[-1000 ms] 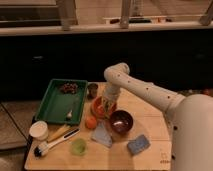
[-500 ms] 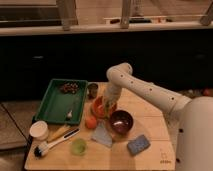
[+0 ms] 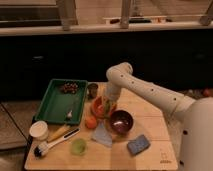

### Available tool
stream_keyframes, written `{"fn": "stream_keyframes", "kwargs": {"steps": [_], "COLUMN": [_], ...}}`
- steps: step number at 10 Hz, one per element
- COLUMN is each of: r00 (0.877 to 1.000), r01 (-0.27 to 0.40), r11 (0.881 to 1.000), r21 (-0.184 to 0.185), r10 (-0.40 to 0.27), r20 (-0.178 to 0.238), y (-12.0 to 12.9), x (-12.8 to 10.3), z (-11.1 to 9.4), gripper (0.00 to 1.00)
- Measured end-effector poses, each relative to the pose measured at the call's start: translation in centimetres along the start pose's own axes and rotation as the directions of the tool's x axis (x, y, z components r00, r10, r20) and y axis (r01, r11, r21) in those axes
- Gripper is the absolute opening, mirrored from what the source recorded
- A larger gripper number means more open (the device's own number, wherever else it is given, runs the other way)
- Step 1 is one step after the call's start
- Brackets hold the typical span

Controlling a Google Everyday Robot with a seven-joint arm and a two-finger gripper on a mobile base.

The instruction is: Place pepper in red bowl

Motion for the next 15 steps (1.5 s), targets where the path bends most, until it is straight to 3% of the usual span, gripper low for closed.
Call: {"fn": "stream_keyframes", "kwargs": {"steps": [8, 15], "r00": [0.996, 0.996], "r01": [-0.011, -0.007], "r11": [0.999, 0.999], "r21": [0.05, 0.051], "r10": [0.015, 0.012], "r20": [-0.087, -0.086], "y": [0.4, 0.1], "x": [0.5, 0.4], "z": [-4.7, -4.7], "gripper": [0.8, 0.8]}}
